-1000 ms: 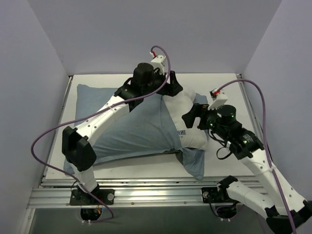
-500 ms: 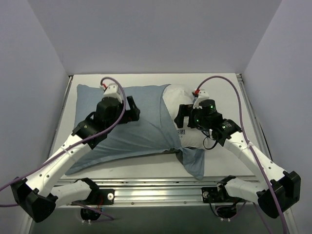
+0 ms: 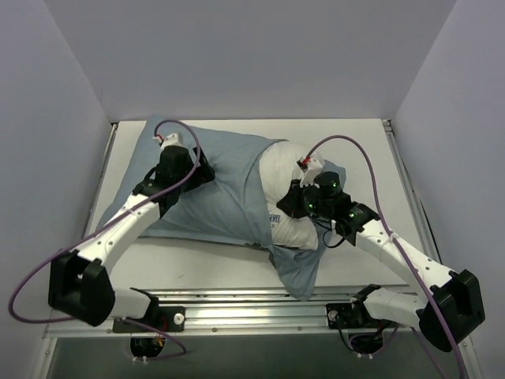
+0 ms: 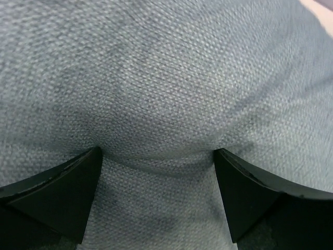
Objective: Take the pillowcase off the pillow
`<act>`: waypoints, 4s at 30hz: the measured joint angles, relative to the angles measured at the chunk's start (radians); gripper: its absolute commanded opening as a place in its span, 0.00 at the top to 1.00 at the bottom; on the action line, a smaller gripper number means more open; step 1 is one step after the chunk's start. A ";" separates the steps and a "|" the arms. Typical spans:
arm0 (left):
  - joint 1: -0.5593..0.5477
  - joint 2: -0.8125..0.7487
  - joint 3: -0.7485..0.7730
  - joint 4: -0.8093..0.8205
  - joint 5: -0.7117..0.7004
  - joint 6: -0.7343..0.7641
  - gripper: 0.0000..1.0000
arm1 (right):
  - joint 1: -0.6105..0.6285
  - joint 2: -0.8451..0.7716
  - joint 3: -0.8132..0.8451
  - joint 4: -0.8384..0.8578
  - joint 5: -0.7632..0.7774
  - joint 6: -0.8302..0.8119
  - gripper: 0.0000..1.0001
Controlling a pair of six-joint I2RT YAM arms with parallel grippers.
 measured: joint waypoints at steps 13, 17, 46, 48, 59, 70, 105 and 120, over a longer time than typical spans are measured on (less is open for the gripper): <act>-0.002 0.048 0.082 0.135 0.121 0.082 0.03 | 0.177 -0.008 -0.048 0.073 0.073 0.129 1.00; -0.089 -0.179 -0.083 0.108 0.149 0.099 0.05 | 0.182 0.024 -0.014 0.058 0.090 0.133 1.00; -0.496 -0.228 -0.378 0.105 0.077 0.077 0.89 | 0.202 0.153 0.211 -0.052 0.200 0.106 1.00; -0.496 -0.220 -0.371 0.109 0.064 0.077 0.98 | 0.201 0.153 0.216 -0.056 0.200 0.108 1.00; -0.488 -0.241 -0.351 0.075 -0.138 0.024 0.98 | 0.183 0.128 0.350 -0.173 0.209 0.105 1.00; -0.315 -0.262 -0.326 0.024 -0.218 -0.119 0.98 | 0.010 0.023 0.570 -0.382 0.100 0.087 1.00; -0.310 -0.228 -0.347 -0.005 -0.105 -0.055 0.98 | 0.424 -0.071 0.026 -0.201 0.183 0.229 0.00; -0.349 -0.195 -0.340 0.031 -0.097 -0.061 0.98 | 0.355 0.084 -0.002 -0.152 0.227 0.294 0.13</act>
